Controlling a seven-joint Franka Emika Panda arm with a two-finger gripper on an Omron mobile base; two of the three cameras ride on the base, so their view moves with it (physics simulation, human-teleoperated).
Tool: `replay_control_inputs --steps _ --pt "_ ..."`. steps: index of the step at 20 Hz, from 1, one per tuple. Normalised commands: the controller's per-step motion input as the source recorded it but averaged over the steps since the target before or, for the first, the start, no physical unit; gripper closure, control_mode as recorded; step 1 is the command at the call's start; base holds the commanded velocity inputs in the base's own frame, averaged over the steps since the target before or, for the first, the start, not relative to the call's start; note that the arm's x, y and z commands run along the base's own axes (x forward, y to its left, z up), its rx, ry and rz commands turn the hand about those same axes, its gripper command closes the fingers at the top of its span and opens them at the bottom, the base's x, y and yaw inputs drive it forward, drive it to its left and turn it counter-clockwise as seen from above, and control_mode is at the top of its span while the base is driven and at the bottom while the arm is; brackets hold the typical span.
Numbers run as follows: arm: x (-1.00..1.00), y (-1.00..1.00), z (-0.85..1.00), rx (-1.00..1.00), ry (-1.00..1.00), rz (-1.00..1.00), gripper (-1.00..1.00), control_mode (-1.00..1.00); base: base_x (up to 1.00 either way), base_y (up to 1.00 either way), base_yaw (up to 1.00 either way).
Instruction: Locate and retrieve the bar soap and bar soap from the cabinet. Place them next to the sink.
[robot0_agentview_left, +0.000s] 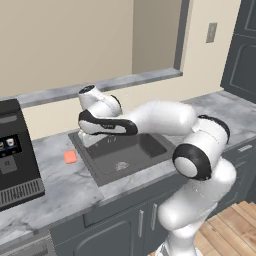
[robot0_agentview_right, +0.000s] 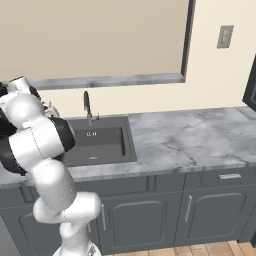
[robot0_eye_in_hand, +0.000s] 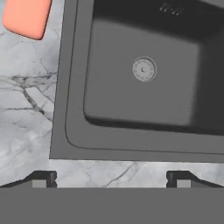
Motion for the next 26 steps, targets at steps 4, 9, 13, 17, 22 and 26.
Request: replay_control_inputs --steps 4,9,13,17,22,26 --pt "-0.6 -0.67 0.48 0.22 -0.04 0.01 -1.0 -1.0 0.0 0.0 0.0" --pt "-0.57 -0.6 0.64 0.09 0.02 0.01 -1.0 -1.0 0.0 0.0 0.0" --pt "-0.49 -0.62 0.61 0.05 0.08 0.05 -1.0 -1.0 0.0 0.0 0.0" --pt "-0.54 -0.58 0.61 0.02 0.05 0.04 -1.0 -1.0 0.0 0.0 0.0" --pt "-0.8 -0.6 0.32 0.06 -0.01 0.06 -1.0 -1.0 0.0 0.0 0.0" --pt "-0.93 -0.32 0.1 0.01 -0.04 0.01 -1.0 -1.0 0.0 0.0 0.0"
